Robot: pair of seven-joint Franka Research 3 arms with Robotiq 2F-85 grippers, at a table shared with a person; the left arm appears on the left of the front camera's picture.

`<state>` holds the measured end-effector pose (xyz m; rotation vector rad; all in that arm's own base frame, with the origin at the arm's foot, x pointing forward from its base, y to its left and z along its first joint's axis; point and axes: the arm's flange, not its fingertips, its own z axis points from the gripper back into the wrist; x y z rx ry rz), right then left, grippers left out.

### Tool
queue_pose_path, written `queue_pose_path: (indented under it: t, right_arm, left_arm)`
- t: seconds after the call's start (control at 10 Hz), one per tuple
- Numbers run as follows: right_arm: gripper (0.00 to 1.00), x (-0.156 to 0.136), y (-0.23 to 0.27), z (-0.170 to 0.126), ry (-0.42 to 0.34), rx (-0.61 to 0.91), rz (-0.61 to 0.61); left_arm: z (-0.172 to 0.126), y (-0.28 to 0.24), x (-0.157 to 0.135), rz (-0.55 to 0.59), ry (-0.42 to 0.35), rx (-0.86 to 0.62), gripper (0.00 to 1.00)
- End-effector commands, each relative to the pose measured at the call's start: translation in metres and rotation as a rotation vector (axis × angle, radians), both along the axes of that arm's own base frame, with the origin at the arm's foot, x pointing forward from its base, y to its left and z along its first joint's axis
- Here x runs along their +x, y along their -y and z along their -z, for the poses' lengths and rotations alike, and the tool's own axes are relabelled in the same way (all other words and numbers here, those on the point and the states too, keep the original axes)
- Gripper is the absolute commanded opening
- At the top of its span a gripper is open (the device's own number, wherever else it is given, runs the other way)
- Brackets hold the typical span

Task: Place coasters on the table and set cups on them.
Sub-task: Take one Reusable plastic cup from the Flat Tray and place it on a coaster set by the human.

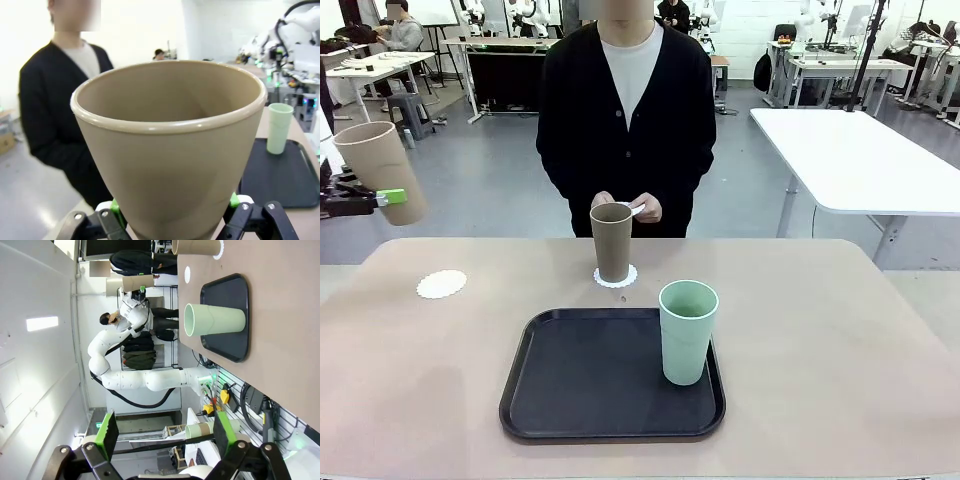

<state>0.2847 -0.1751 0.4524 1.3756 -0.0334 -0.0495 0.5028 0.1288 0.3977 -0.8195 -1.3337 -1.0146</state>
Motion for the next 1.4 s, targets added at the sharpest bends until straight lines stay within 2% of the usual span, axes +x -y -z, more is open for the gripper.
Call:
queue_pose_path:
  t: [0.0, 0.3, 0.6, 0.7, 0.8, 1.3]
  right_arm:
    - [1.0, 0.0, 0.001, -0.001, 0.006, 0.007, -0.001]
    - [1.0, 0.0, 0.001, -0.001, 0.006, 0.007, -0.001]
    - [1.0, 0.0, 0.001, -0.001, 0.006, 0.007, -0.001]
    - [1.0, 0.0, 0.001, -0.001, 0.006, 0.007, -0.001]
    - [1.0, 0.0, 0.001, -0.001, 0.006, 0.007, -0.001]
    - [1.0, 0.0, 0.001, -0.001, 0.006, 0.007, -0.001]
  left_arm:
    - [0.013, -0.003, 0.014, -0.025, 0.005, 0.027, 0.83]
    - [0.041, 0.0, 0.027, -0.057, -0.028, 0.092, 0.83]
    - [0.06, 0.015, 0.031, -0.053, -0.062, 0.085, 0.83]
    - [0.059, 0.023, 0.024, -0.047, -0.065, 0.079, 0.83]
    - [0.06, 0.009, 0.027, -0.04, -0.077, 0.088, 0.83]
    - [0.06, 0.009, 0.027, -0.04, -0.077, 0.088, 0.83]
